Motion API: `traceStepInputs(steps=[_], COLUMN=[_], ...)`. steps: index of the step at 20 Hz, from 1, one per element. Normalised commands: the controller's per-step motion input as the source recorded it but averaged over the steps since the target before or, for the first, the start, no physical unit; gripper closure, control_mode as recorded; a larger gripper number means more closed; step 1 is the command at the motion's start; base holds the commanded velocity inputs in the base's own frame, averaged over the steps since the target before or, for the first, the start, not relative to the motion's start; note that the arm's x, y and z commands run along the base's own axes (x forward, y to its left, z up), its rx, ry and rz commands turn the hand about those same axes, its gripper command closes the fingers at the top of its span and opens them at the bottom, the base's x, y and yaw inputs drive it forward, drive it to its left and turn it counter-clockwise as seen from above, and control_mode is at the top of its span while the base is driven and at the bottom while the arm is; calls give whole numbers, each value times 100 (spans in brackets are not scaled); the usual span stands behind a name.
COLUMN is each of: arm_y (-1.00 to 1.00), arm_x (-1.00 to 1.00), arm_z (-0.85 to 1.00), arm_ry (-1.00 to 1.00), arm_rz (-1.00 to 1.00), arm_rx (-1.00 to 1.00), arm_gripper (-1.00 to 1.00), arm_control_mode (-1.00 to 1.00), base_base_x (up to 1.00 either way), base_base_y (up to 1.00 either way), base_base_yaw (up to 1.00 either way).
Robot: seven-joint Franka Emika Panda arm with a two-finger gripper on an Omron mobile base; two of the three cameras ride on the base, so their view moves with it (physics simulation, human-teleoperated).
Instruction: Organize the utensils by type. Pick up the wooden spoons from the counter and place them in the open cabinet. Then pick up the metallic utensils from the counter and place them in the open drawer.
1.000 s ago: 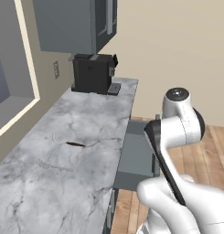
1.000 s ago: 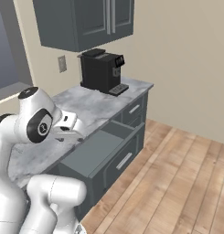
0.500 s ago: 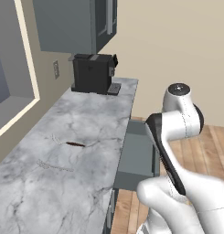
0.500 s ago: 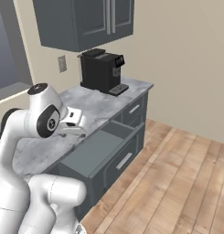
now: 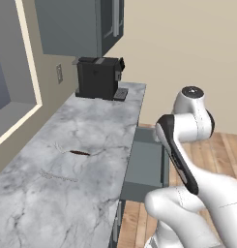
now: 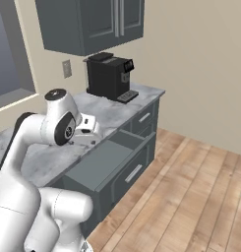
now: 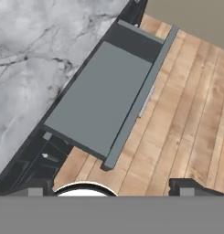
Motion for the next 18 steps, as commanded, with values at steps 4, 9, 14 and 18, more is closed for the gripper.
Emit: traceStepInputs(steps=[4,9,14,18], arm_y=[13,35,34,30], arm_x=[32,17,0,-4], arm_z=[-13,-25,-16,0], arm_ry=[0,0,0,0], arm_rz=[14,27,25,19], arm_rx=[0,0,0,0], arm_gripper=[-100,-100,-100,-100], arm_control_mode=[-100,-100,-100,-100], base_base_x=[0,0,0,0], base_base_y=[0,0,0,0], base_base_yaw=[0,0,0,0])
